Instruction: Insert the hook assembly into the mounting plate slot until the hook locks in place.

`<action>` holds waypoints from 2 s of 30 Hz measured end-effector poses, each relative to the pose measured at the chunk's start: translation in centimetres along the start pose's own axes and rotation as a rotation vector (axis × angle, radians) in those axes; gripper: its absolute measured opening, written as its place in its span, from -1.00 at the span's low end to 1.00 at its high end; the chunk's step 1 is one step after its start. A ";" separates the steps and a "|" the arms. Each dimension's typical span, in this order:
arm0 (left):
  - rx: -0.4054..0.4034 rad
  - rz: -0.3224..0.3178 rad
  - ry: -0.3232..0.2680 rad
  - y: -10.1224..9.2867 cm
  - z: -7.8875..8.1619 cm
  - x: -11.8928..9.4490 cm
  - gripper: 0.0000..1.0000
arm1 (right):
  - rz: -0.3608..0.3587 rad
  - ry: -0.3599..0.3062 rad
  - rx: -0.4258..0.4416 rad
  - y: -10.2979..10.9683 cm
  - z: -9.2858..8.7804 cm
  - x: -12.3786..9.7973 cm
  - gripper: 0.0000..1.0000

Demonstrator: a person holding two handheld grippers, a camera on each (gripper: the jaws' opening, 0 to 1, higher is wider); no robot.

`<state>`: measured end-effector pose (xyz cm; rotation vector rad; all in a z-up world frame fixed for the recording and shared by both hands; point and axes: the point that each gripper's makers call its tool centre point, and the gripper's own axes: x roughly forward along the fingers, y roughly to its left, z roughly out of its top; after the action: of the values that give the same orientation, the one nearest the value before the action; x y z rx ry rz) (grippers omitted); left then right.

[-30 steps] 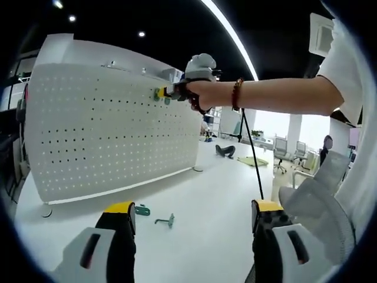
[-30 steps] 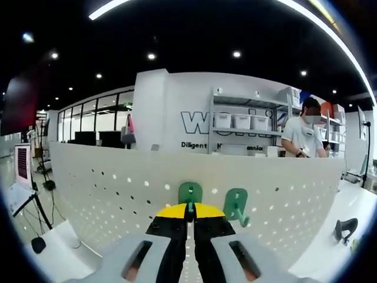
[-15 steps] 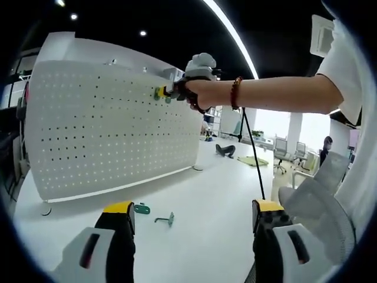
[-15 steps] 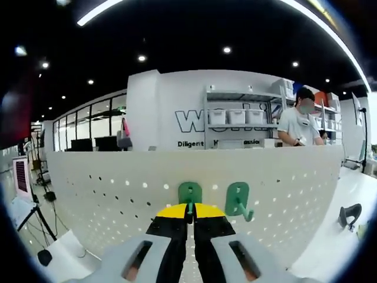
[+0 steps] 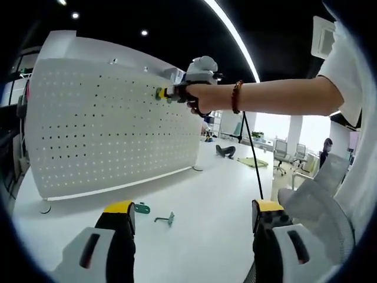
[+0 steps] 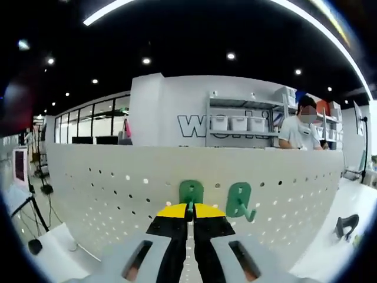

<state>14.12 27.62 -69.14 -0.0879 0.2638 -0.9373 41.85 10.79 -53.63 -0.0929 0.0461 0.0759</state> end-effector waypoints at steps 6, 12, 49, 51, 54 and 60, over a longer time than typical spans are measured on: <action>0.005 -0.001 -0.001 0.1 0.3 0.1 0.67 | 0.001 0.011 -0.003 -0.2 0.0 0.1 -0.96; 0.014 -0.008 0.002 -0.2 0.4 0.3 0.67 | 0.022 0.004 0.000 0.0 0.3 -0.2 -0.90; 0.097 -0.002 0.059 -1.2 2.6 -2.4 0.67 | 0.187 0.060 0.063 4.3 -3.0 -9.0 -0.70; 0.098 -0.001 0.059 -1.3 2.6 -2.5 0.67 | 0.214 0.071 0.079 4.9 -3.8 -10.0 -0.68; 0.093 -0.002 0.063 -1.7 2.4 -2.6 0.67 | 0.223 0.084 0.086 5.0 -4.7 -11.2 -0.67; 0.110 -0.022 0.077 -2.2 2.1 -2.3 0.66 | 0.251 0.079 0.111 6.0 -5.3 -12.6 -0.63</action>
<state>11.68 28.13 -66.26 0.0471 0.2825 -0.9762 28.61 15.32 -58.85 0.0213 0.1409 0.3207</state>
